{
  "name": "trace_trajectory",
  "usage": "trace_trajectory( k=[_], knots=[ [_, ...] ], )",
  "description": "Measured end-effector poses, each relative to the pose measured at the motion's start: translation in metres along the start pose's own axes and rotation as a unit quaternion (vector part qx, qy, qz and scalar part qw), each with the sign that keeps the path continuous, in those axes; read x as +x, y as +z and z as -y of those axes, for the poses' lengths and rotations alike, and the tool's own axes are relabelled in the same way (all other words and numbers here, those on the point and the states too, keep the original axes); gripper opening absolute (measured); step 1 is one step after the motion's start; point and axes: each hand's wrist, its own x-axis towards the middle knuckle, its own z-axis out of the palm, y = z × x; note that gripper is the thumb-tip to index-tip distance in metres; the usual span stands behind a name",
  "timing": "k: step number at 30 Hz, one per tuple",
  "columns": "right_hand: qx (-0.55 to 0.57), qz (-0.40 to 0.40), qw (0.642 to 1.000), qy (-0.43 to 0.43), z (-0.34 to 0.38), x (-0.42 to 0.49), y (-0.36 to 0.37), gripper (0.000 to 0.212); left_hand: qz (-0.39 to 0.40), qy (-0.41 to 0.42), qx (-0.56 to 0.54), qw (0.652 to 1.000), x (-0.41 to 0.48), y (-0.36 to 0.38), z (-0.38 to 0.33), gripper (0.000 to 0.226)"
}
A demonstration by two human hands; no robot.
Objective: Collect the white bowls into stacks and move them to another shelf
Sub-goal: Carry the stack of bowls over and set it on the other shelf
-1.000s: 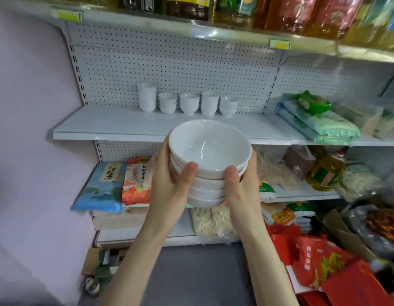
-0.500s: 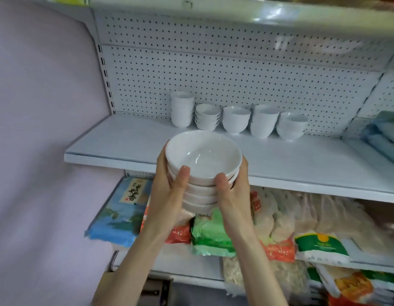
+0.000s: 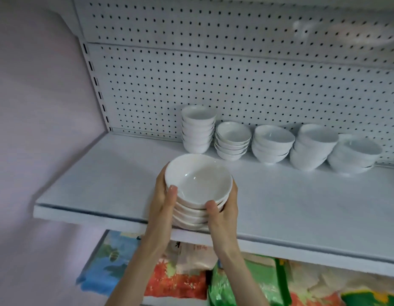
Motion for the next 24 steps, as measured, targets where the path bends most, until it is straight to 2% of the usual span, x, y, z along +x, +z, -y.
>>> trace_trajectory(
  k=[4,8,12,19,24],
  knots=[
    [-0.009,-0.012,1.000,0.009,-0.019,0.023,0.012,0.085,-0.001,-0.010,0.005,1.000,0.028,-0.006,0.024,0.094],
    [-0.023,-0.015,0.999,0.017,-0.034,0.041,0.019,0.077,0.007,-0.014,-0.001,1.000,0.050,-0.011,0.042,0.090],
    [-0.035,-0.025,0.999,0.009,-0.043,0.052,0.023,0.078,0.019,-0.005,0.004,1.000,0.063,-0.014,0.055,0.077],
    [-0.039,-0.012,0.999,0.002,-0.051,0.071,0.030,0.082,0.004,0.000,-0.012,1.000,0.085,-0.017,0.065,0.076],
    [-0.053,-0.001,0.999,0.007,-0.057,0.089,0.032,0.075,0.006,0.001,-0.013,1.000,0.103,-0.015,0.073,0.071]
  ],
)
